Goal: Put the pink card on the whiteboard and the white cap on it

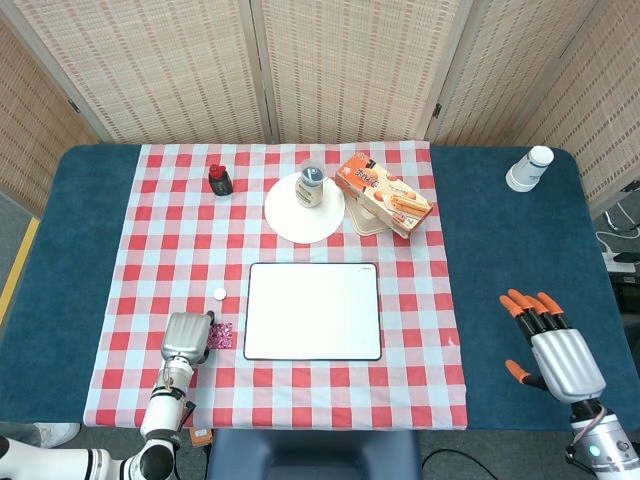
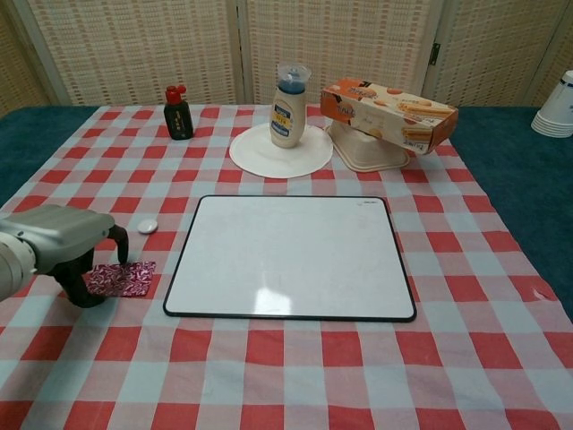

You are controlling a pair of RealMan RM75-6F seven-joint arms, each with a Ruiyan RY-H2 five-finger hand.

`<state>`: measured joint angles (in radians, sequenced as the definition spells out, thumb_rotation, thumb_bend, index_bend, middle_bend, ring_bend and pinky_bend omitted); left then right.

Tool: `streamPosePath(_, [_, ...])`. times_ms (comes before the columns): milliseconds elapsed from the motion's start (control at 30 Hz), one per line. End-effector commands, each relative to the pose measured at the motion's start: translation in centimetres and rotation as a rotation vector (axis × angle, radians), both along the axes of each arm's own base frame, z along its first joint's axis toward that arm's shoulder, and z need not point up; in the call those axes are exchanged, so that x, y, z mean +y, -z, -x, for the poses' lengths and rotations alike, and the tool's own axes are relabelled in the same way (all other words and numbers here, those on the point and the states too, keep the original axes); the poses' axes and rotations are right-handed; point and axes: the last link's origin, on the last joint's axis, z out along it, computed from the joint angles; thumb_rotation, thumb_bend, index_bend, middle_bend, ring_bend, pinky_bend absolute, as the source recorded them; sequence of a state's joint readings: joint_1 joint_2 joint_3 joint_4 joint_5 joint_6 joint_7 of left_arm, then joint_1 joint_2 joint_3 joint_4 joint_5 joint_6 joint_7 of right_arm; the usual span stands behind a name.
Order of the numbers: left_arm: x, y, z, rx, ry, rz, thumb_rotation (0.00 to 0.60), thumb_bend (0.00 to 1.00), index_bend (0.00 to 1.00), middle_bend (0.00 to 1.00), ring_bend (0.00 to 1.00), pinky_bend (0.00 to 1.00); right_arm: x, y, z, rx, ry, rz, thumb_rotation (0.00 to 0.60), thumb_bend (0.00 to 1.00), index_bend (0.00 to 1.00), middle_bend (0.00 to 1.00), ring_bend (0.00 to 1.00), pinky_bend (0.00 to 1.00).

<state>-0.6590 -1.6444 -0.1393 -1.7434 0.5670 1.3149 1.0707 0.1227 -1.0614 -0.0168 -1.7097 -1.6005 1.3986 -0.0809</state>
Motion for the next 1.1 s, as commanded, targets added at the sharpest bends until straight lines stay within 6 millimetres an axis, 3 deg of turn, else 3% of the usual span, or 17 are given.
streamPosePath(33, [0.0, 0.0, 0.0, 0.001, 0.001, -0.002, 0.600, 0.27, 0.37, 1.00, 1.00, 1.00, 0.0, 0.0, 0.0, 0.000, 0.002, 0.000, 0.600, 0.19, 0.09, 0.03, 0.00, 0.09])
streamPosePath(433, [0.0, -0.5, -0.3, -0.004, 0.013, -0.017, 0.600, 0.27, 0.38, 1.00, 1.00, 1.00, 0.0, 0.0, 0.0, 0.001, 0.004, -0.003, 0.600, 0.19, 0.09, 0.03, 0.00, 0.09])
streamPosePath(600, [0.2, -1.0, -1.3, -0.010, 0.038, -0.026, 0.600, 0.27, 0.38, 1.00, 1.00, 1.00, 0.0, 0.0, 0.0, 0.001, 0.001, -0.001, 0.600, 0.19, 0.09, 0.03, 0.00, 0.09])
streamPosePath(867, [0.8, -0.8, -5.4, -0.008, 0.135, -0.028, 0.600, 0.27, 0.37, 1.00, 1.00, 1.00, 0.3, -0.2, -0.2, -0.010, -0.012, 0.006, 0.600, 0.19, 0.09, 0.03, 0.00, 0.09])
streamPosePath(1100, [1.9, 1.1, -10.1, -0.021, 0.204, -0.026, 0.600, 0.27, 0.37, 1.00, 1.00, 1.00, 0.5, -0.7, -0.3, -0.021, -0.022, 0.019, 0.600, 0.19, 0.09, 0.03, 0.00, 0.09])
